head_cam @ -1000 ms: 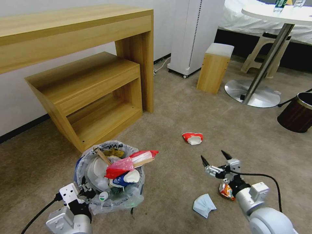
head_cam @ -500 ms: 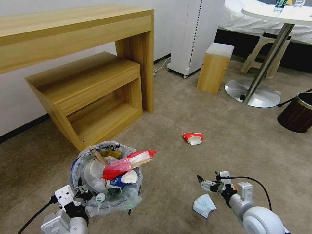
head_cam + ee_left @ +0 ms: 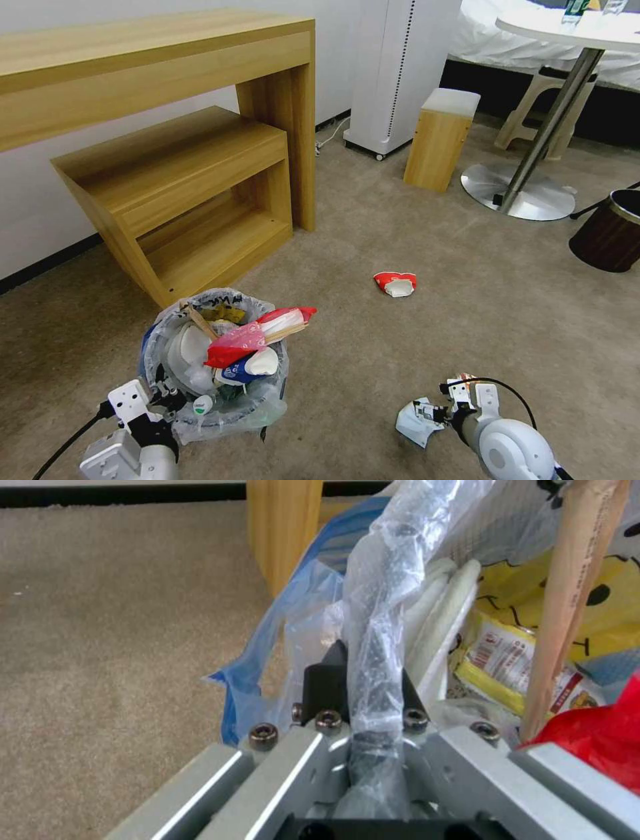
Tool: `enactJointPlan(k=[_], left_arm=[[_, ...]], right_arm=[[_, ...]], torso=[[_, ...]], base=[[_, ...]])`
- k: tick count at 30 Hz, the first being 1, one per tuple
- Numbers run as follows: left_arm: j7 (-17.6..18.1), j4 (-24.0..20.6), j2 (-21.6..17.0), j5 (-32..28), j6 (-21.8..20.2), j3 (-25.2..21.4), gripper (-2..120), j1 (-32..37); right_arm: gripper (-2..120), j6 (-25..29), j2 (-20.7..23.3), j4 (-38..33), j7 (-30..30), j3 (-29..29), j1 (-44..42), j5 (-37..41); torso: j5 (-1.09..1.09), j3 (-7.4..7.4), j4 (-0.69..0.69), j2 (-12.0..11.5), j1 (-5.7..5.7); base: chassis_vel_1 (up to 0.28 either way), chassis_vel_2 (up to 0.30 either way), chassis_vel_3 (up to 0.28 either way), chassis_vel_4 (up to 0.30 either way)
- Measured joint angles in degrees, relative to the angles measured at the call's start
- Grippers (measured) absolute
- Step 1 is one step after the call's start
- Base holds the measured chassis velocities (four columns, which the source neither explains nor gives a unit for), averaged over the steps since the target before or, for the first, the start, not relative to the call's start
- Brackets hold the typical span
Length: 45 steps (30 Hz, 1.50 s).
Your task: Pick up the trash bin and place the garbage on the floor into it.
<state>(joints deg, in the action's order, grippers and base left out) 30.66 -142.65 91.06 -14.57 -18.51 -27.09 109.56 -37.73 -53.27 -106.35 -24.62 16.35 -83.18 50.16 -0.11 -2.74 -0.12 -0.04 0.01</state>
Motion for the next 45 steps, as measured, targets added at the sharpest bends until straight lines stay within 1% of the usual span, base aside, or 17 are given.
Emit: enactJointPlan(k=[6,14,22,26,30,33,37,42,44,45], left_arm=[[-0.04,0.43,0.38,0.61,0.09,0.48,0,0.00],[-0.08,0.63,0.44,0.85,0.23,0.61,0,0.06],[-0.10,0.45,0.22,0.85,0.35,0.56,0,0.36],[-0.12,0.18,-0.05,0.86,0.37,0.45,0,0.62],[-0.12,0.14,-0.13,0.86,0.38,0.41,0,0.70],[-0.12,-0.13,-0.19,0.86,0.38,0.43,0,0.91],[-0.12,-0.54,-0.38,0.83,0.39,0.40,0,1.12],[-0.12,-0.57,-0.46,0.80,0.39,0.36,0,1.20],[-0.12,-0.57,-0.47,0.79,0.46,0.41,0,1.30],[-0.12,-0.57,-0.47,0.79,0.46,0.41,0,1.30]], right_arm=[[100,0.48,-0.16,2.57,2.02,-0.89,0.76,-2.84],[100,1.01,-0.27,4.88,4.72,-2.87,1.37,-4.80],[100,1.33,-1.17,7.72,5.61,-4.40,3.02,-5.69],[100,1.50,-2.07,9.95,9.03,-5.32,3.98,-6.97],[100,1.49,-2.37,10.39,10.21,-5.64,4.26,-7.92],[100,1.68,-2.96,11.95,13.89,-6.18,5.11,-11.04],[99,1.48,-3.47,12.83,15.70,-6.32,5.66,-12.68],[99,1.45,-3.83,13.95,16.59,-6.68,6.18,-14.26],[93,1.47,-4.17,15.30,17.52,-6.96,6.64,-15.79],[93,1.47,-4.17,15.30,17.52,-6.96,6.64,-15.79]], torso=[[0.00,0.00,0.00,0.00,0.00],[0.00,0.00,0.00,0.00,0.00],[0.00,0.00,0.00,0.00,0.00],[0.00,0.00,0.00,0.00,0.00],[-0.01,0.00,0.00,0.00,0.00],[0.00,0.00,0.00,0.00,0.00],[0.00,0.00,0.00,0.00,0.00],[0.00,0.00,0.00,0.00,0.00],[-0.01,0.00,0.00,0.00,0.00],[-0.01,0.00,0.00,0.00,0.00]], base=[[0.000,0.000,0.000,0.000],[0.000,0.000,0.000,0.000],[0.000,0.000,0.000,0.000],[0.000,0.000,0.000,0.000],[0.000,0.000,0.000,0.000],[0.000,0.000,0.000,0.000],[0.000,0.000,0.000,0.000],[0.000,0.000,0.000,0.000],[0.000,0.000,0.000,0.000],[0.000,0.000,0.000,0.000]])
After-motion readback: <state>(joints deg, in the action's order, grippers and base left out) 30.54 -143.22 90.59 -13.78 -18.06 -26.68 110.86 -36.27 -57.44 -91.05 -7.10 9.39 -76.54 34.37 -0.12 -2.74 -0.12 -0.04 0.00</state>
